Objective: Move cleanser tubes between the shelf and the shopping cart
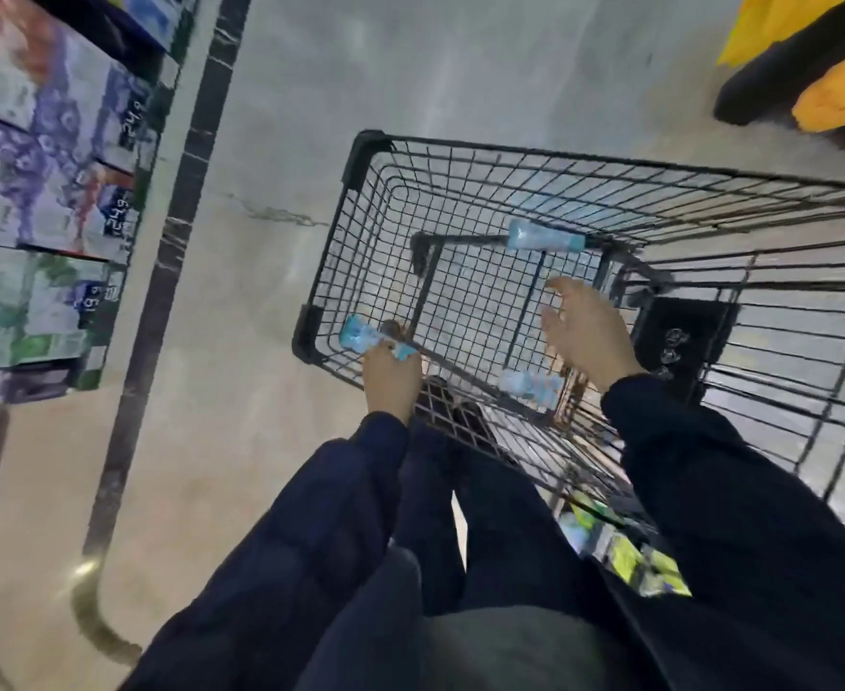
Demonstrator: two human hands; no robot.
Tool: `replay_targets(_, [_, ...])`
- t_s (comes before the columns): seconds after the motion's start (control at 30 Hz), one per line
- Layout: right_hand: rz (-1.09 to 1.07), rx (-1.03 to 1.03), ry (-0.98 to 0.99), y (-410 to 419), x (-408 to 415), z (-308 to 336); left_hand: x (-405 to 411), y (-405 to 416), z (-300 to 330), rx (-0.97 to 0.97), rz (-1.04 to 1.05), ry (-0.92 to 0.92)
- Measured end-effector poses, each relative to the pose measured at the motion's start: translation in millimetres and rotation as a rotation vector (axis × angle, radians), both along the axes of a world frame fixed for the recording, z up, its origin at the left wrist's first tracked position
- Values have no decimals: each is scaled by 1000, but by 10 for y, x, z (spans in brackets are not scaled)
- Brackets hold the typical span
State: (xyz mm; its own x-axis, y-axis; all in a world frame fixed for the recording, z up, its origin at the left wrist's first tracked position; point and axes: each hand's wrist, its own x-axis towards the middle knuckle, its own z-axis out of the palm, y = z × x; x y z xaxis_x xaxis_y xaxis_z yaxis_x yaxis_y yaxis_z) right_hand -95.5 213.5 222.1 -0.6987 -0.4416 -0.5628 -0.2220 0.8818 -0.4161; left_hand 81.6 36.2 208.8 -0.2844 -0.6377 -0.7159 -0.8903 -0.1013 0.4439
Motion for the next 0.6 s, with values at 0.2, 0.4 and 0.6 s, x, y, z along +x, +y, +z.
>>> replay_targets(0.2, [72,77,45,-239,-572,-1031,-189,-212,-952,171,435,-141])
replay_targets(0.4, [148,110,90,-333,-864,-1848,-274,-336,-1525,218,503,-232])
replay_targets(0.6, [216,161,159,-315,-1089,-2338,-480,-266,-1791,185,649,-276])
